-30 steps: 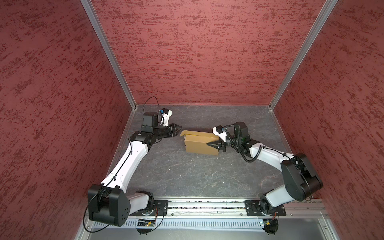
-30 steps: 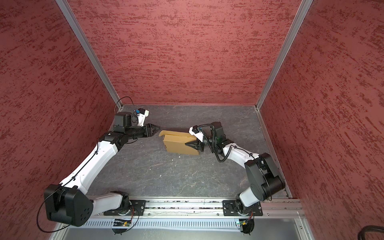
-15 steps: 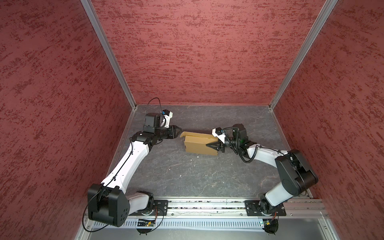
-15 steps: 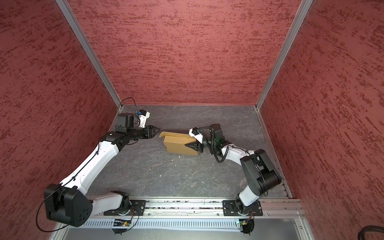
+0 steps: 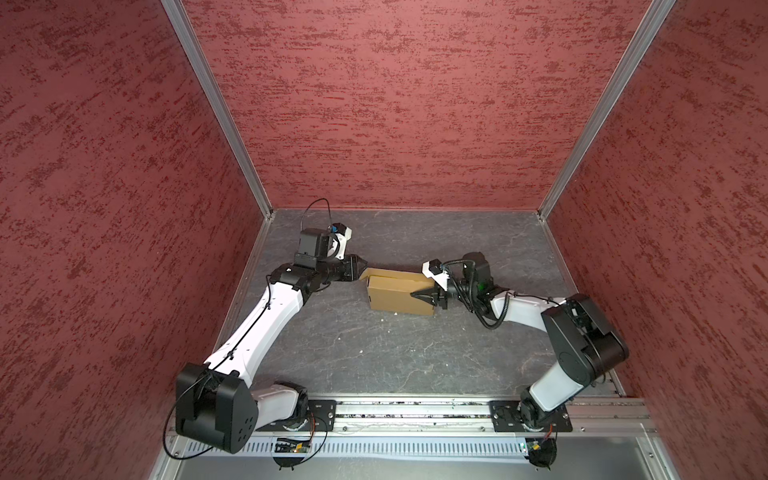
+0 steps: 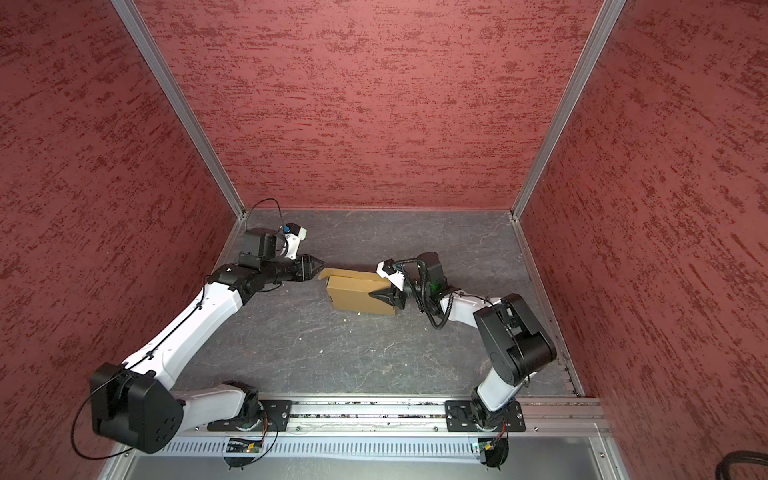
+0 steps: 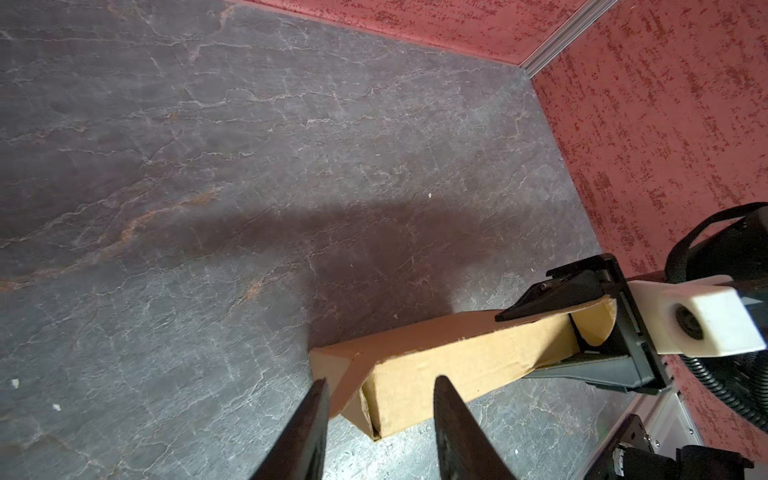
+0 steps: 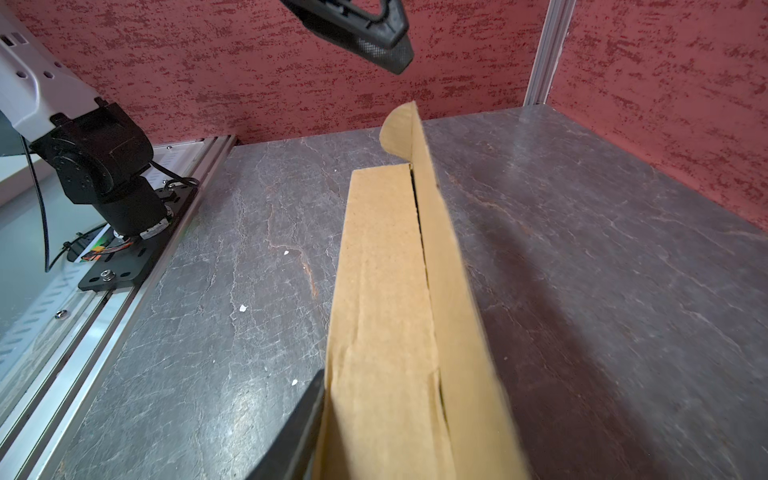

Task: Fold the paper box

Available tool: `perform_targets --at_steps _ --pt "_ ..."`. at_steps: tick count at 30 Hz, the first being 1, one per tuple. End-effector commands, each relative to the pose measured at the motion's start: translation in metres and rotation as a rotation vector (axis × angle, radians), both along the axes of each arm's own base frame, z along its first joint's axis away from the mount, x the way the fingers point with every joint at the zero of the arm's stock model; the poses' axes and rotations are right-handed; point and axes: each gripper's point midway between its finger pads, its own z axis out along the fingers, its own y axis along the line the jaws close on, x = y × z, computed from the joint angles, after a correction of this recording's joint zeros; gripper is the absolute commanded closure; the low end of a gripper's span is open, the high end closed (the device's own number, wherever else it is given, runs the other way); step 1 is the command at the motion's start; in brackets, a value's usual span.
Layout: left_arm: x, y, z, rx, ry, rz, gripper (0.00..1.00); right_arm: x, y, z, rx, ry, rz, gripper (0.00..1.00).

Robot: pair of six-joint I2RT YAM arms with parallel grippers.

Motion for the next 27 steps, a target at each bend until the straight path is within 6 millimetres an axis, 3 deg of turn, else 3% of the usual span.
perform_targets --at_steps 1,14,27 --pt "0.001 0.003 -0.015 0.045 0.016 0.007 0.57 -0.003 0.004 0.002 0.016 -0.024 0.018 0.82" --pt "0.002 -0.003 -0.027 0.064 0.043 -0.010 0.60 -0.003 0.004 0.001 0.014 -0.023 0.015 0.82" --pt "-0.004 -0.014 -0.033 0.067 0.068 -0.039 0.69 -0.001 0.004 0.003 0.016 -0.022 0.010 0.82"
